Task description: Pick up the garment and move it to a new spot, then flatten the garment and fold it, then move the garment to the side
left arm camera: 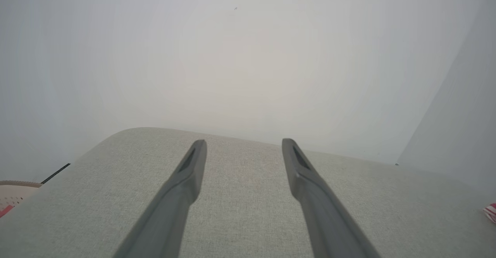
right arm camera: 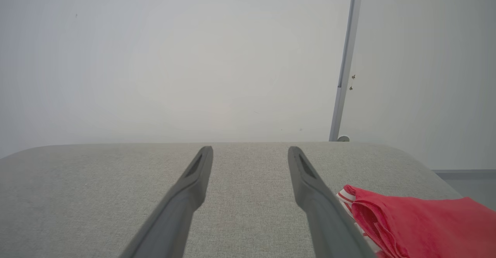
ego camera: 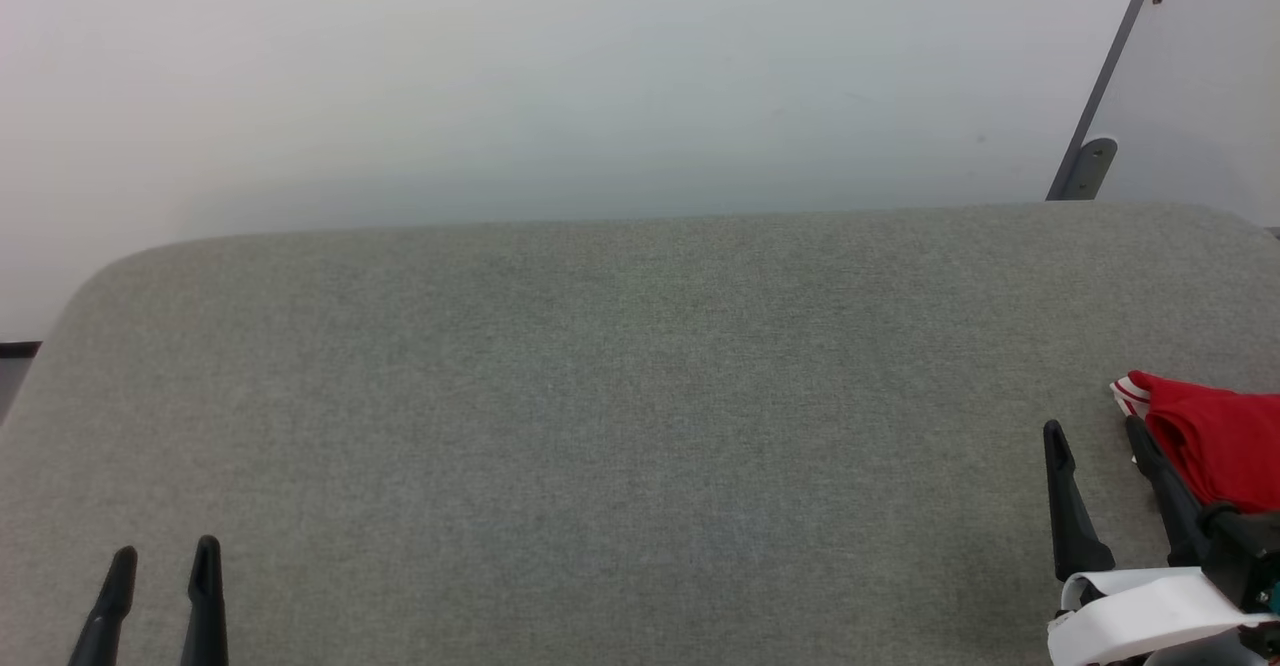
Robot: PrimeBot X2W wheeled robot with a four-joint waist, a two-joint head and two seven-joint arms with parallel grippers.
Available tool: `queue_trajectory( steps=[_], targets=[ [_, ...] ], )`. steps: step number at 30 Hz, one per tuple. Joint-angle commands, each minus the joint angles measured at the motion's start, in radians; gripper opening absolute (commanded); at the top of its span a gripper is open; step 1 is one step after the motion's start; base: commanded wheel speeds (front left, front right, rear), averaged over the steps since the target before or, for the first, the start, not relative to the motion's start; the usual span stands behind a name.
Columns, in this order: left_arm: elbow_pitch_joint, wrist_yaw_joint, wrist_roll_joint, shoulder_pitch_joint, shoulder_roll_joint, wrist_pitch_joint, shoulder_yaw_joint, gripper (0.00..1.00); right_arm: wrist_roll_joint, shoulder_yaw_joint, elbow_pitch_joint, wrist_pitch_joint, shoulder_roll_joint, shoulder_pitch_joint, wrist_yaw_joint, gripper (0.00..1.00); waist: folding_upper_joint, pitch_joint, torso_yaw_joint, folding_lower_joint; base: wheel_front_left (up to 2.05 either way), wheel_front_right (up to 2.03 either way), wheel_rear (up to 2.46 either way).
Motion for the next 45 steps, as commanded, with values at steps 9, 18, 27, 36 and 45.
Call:
queue_trajectory(
  steps=[9, 18, 27, 36, 45],
  targets=[
    [-0.017, 0.002, -0.011, -0.004, 0.002, 0.0, 0.003, 1.0, 0.0, 0.004, -0.008, -0.008, 0.009, -0.003, -0.002, 1.0, 0.0, 0.001, -0.004, 0.0, 0.0, 0.0, 0.0],
    [-0.008, 0.0, -0.04, 0.0, -0.003, 0.0, -0.007, 0.0, 0.001, 0.01, 0.004, -0.002, 0.01, 0.002, 0.0, 0.0, 0.0, 0.002, -0.007, 0.0, 0.0, 0.0, 0.0],
    [0.047, 0.001, -0.111, -0.021, -0.043, 0.023, -0.025, 0.0, 0.097, 0.002, 0.052, 0.019, 0.016, 0.011, 0.0, 0.0, 0.0, 0.003, -0.007, 0.0, 0.0, 0.0, 0.0],
    [0.091, 0.001, -0.236, -0.07, -0.065, 0.064, -0.032, 0.0, 0.266, -0.005, 0.068, 0.049, 0.018, -0.002, 0.0, 0.0, 0.0, 0.004, -0.005, 0.0, 0.0, 0.0, 0.0],
    [0.131, 0.001, -0.347, -0.114, -0.085, 0.101, -0.038, 0.0, 0.419, -0.012, 0.084, 0.075, 0.02, -0.016, 0.0, 0.0, 0.0, 0.006, -0.004, 0.0, 0.0, 0.0, 0.0]
  ],
)
